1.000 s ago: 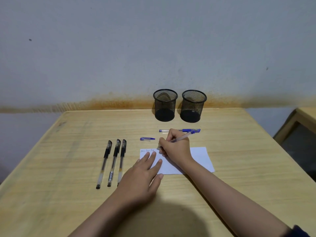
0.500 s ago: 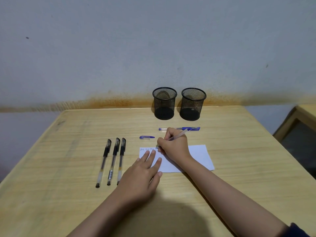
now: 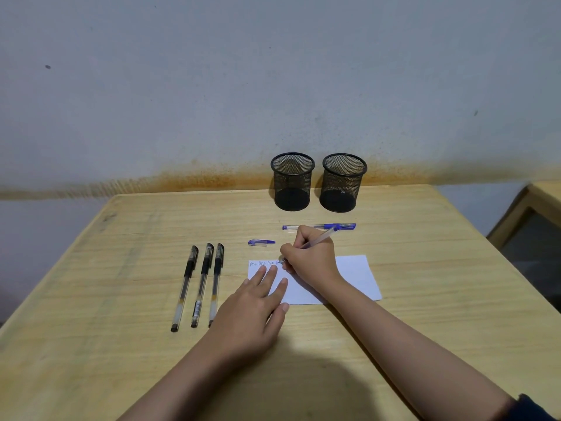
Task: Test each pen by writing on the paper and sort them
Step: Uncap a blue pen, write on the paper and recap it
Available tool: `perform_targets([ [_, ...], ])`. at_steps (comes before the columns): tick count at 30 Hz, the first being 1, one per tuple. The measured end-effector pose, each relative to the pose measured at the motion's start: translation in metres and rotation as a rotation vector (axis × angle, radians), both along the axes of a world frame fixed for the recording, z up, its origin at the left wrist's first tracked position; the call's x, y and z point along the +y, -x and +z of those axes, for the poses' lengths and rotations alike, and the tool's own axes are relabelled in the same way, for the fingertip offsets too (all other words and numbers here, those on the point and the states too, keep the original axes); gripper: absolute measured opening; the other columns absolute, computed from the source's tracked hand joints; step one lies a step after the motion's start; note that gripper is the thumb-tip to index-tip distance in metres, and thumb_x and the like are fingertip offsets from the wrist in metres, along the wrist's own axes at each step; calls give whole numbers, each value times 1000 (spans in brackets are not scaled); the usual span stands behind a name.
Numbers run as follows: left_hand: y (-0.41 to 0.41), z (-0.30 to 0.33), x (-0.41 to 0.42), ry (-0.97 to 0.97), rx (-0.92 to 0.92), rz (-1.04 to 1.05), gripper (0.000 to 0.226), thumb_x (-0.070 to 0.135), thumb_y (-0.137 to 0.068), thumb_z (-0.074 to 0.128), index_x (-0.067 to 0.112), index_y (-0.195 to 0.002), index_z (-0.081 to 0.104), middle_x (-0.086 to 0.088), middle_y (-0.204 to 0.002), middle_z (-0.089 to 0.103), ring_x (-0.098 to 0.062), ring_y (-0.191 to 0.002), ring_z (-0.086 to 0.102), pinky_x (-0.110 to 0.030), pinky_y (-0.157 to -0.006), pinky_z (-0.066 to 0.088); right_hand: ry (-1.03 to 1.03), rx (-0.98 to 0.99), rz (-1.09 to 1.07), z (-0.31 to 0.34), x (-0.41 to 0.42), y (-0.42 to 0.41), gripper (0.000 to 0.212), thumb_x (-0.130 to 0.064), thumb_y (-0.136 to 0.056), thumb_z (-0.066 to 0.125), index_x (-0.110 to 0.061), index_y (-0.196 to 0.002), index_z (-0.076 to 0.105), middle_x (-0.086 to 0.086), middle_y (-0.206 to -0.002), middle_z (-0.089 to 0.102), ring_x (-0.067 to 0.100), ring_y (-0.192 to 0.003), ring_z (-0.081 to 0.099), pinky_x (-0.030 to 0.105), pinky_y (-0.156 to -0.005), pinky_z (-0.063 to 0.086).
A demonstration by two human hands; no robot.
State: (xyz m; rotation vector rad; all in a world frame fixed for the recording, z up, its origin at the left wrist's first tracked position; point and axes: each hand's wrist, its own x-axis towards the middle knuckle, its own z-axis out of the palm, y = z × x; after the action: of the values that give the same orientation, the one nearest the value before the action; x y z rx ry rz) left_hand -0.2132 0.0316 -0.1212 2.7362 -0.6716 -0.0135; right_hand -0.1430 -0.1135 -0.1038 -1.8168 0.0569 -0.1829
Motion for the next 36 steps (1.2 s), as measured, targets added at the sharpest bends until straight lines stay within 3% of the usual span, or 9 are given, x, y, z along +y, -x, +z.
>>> perform_targets([
  [7, 0, -2, 1, 26, 0, -1, 73, 55, -81, 3, 26, -145, 22, 4, -157, 6, -5, -137, -13, -22, -110, -2, -10, -2, -29, -3, 0, -2, 25, 3, -78, 63, -5, -63, 44, 28, -65, 54, 31, -56, 60, 23, -44, 51],
  [19, 1, -3, 0, 41, -1, -3, 70, 53, -83, 7, 25, -145, 25, 4, -157, 8, -4, -138, -11, -22, -110, 0, -44, -4, -67, -5, -1, -4, 28, 5, -77, 63, -6, -62, 42, 19, -61, 48, 32, -55, 59, 22, -42, 50],
  [23, 2, 3, -2, -7, 29, 16, 64, 53, -87, 11, 27, -145, 25, 5, -157, 8, -6, -142, -6, -27, -114, 10, -99, 20, -87, -7, -2, -4, 25, 4, -78, 62, -5, -63, 44, 18, -57, 50, 31, -53, 61, 30, -48, 53],
  [27, -5, 20, -2, -131, 96, 10, 53, 51, -92, 35, 31, -141, 32, 6, -156, 16, -12, -144, 12, -35, -112, 29, -339, 63, -134, -7, -7, -5, 28, -5, -83, 66, -8, -62, 46, 19, -55, 55, 25, -45, 59, 38, -56, 53],
  [29, -16, 30, 1, -80, 101, 21, 46, 56, -85, 42, 31, -122, 56, 7, -143, 46, -14, -132, 40, -34, -97, 43, -463, 73, -123, -6, -11, -4, 33, -19, -85, 69, -12, -62, 47, 16, -52, 55, 24, -42, 54, 36, -53, 50],
  [30, -22, 33, 2, -10, 85, 39, 41, 57, -82, 45, 26, -100, 65, 8, -118, 65, -14, -112, 57, -33, -81, 47, -493, 72, -110, -4, -11, -3, 35, -26, -85, 69, -13, -62, 46, 13, -50, 53, 23, -40, 51, 33, -48, 48],
  [32, -32, 39, 2, 94, 54, 81, 39, 53, -77, 49, 17, -71, 63, 3, -69, 66, -15, -71, 61, -33, -59, 45, -500, 77, -90, -1, -11, 0, 36, -34, -84, 70, -15, -66, 45, 7, -47, 50, 20, -37, 48, 27, -41, 42],
  [34, -42, 40, 1, 201, 45, 155, 30, 44, -78, 55, 19, -68, 66, 4, -67, 68, -12, -66, 62, -34, -60, 51, -498, 74, -71, 2, -10, 2, 36, -34, -82, 72, -14, -68, 45, 3, -45, 48, 19, -37, 47, 24, -39, 39],
  [36, -53, 40, 2, 311, 5, 232, 16, 32, -83, 60, 21, -78, 70, 6, -80, 68, -10, -77, 63, -34, -68, 53, -504, 62, -32, 6, -10, 4, 33, -30, -79, 75, -12, -70, 48, 3, -46, 48, 20, -39, 45, 24, -40, 39],
])
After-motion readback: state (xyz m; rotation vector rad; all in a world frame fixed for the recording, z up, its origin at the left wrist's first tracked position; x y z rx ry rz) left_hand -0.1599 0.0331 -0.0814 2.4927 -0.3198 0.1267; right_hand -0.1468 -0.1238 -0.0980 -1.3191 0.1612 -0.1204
